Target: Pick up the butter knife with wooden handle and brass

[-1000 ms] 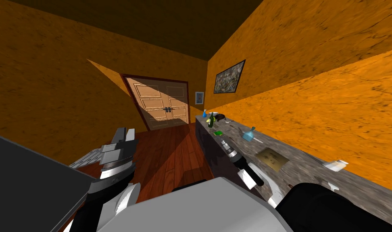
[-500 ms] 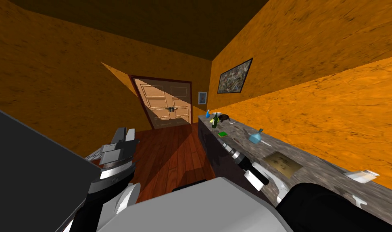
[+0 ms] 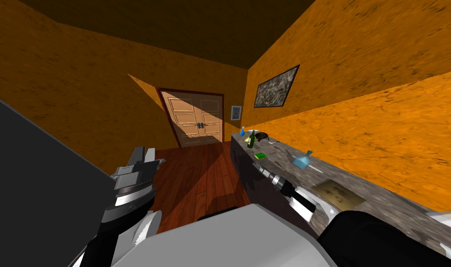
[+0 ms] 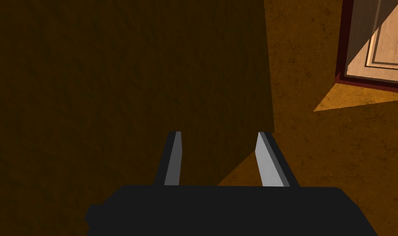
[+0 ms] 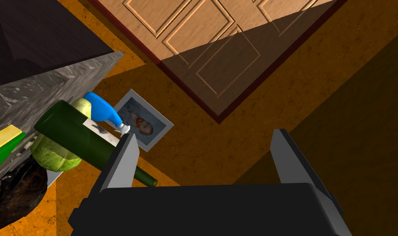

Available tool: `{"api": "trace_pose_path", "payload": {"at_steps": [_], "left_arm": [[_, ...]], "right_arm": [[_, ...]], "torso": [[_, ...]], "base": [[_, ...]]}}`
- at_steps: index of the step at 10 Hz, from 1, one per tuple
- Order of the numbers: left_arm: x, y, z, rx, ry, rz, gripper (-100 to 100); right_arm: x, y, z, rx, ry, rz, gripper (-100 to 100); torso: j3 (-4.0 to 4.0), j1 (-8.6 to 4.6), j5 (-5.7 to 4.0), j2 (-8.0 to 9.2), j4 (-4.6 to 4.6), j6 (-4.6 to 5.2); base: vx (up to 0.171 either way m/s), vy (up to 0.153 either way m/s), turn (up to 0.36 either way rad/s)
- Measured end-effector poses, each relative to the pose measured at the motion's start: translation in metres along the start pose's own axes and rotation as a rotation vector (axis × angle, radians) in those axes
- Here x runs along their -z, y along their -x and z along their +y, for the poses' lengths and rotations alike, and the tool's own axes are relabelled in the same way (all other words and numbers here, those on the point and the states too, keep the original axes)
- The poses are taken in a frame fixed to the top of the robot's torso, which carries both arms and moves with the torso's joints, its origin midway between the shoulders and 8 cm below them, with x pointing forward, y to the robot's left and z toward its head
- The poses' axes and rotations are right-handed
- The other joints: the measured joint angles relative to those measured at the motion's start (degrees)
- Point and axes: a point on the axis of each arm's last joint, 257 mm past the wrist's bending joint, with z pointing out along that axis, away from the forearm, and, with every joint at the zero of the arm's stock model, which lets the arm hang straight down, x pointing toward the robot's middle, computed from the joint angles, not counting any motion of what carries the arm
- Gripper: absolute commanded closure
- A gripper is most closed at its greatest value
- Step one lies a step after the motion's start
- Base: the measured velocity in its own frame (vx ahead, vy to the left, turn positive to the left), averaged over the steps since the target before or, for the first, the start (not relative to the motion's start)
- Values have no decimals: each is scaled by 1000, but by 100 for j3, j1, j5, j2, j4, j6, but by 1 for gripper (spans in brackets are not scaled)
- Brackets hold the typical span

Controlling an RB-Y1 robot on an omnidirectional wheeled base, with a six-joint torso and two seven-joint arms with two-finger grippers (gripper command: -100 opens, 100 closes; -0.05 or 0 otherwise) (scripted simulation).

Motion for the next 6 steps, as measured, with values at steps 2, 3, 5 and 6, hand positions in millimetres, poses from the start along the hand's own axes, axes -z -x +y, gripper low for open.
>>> {"api": "trace_pose_path", "payload": {"at_steps": [2, 3, 5, 6], "left_arm": [[0, 0, 0, 0, 0, 0, 0], [0, 0, 0, 0, 0, 0, 0], [0, 0, 0, 0, 0, 0, 0], [0, 0, 0, 0, 0, 0, 0]], "right_arm": [[10, -2, -20, 25, -43, 50, -100], [18, -4, -32, 36, -73, 80, -100], [32, -5, -55, 63, -121, 134, -100], [39, -3, -64, 77, -140, 158, -100]], "torso": [[-1, 1, 0, -2, 0, 0], [-1, 4, 1, -2, -1, -2], [-2, 0, 0, -4, -1, -2], [-2, 0, 0, -3, -1, 0]], "base": [[15, 35, 100], [13, 29, 74], [19, 27, 110], [22, 24, 185]]}}
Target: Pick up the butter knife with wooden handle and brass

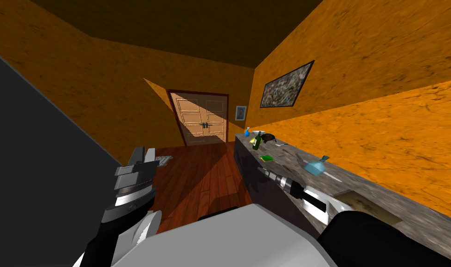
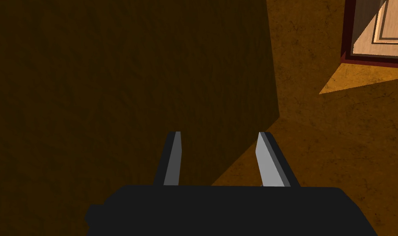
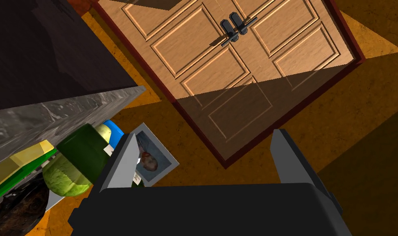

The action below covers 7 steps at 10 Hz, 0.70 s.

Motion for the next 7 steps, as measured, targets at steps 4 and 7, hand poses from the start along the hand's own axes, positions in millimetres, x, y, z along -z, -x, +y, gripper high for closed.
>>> {"api": "trace_pose_path", "payload": {"at_steps": [4, 7], "left_arm": [[0, 0, 0, 0, 0, 0, 0], [0, 0, 0, 0, 0, 0, 0]], "right_arm": [[27, -6, -39, 51, -97, 108, -100], [43, -9, -66, 79, -152, 163, -100]], "torso": [[0, -8, -2, 0, 0, 1], [1, -12, -4, 2, 1, 1]], "base": [[15, 6, 63], [16, -8, 115]]}}
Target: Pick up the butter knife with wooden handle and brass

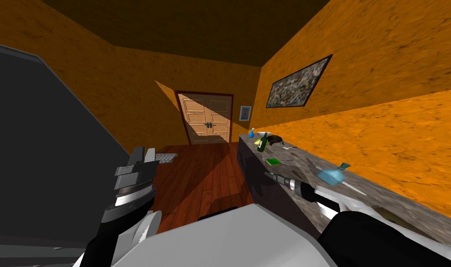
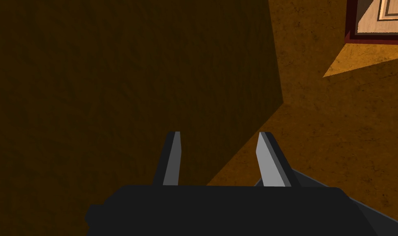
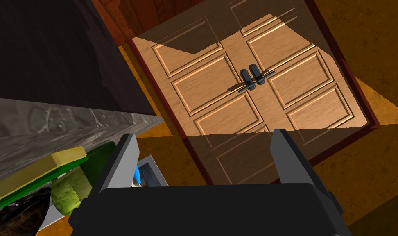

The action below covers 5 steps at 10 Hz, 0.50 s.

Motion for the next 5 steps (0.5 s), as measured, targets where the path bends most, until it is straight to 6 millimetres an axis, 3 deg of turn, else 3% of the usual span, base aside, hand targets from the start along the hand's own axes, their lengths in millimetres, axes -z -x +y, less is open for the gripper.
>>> {"api": "trace_pose_path", "payload": {"at_steps": [5], "left_arm": [[0, 0, 0, 0, 0, 0, 0]], "right_arm": [[39, -10, -54, 54, -128, 133, -100]], "torso": [[-1, -9, -2, -2, 0, -2]], "base": [[16, -29, 91]]}}
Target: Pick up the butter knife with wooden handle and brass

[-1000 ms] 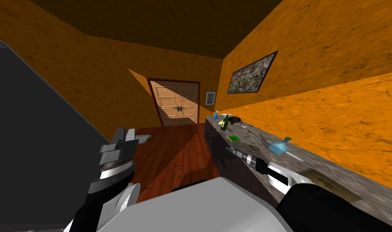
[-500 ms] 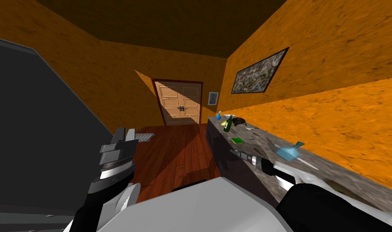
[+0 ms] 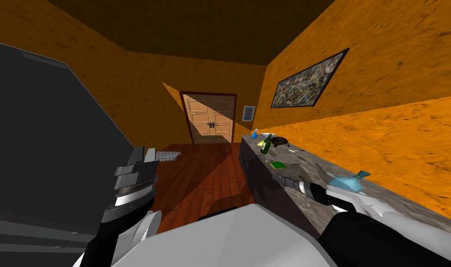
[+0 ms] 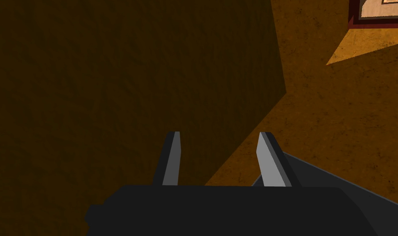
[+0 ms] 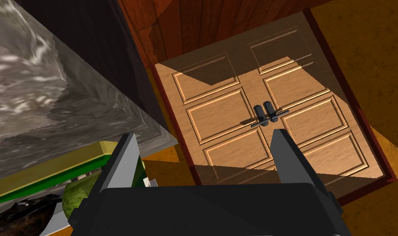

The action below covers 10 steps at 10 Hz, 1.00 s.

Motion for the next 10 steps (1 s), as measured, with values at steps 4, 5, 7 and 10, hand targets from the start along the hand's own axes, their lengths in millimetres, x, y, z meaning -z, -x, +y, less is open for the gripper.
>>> {"api": "trace_pose_path", "payload": {"at_steps": [4, 5, 7, 10], "left_arm": [[0, 0, 0, 0, 0, 0, 0], [0, 0, 0, 0, 0, 0, 0], [0, 0, 0, 0, 0, 0, 0], [0, 0, 0, 0, 0, 0, 0]], "right_arm": [[36, -14, -50, 35, -119, 107, -100], [44, -18, -64, 46, -146, 136, -100], [81, -25, -99, 63, -227, 212, -100], [110, -39, -121, 73, -298, 290, -100]], "torso": [[1, -12, -4, 2, 0, 4], [1, -12, -4, 2, 1, 2], [1, -26, -6, 2, 1, 3], [4, -17, -6, 7, 2, 3]], "base": [[15, -63, 111], [12, -86, 177], [11, -119, 128], [-5, -87, 72]]}}
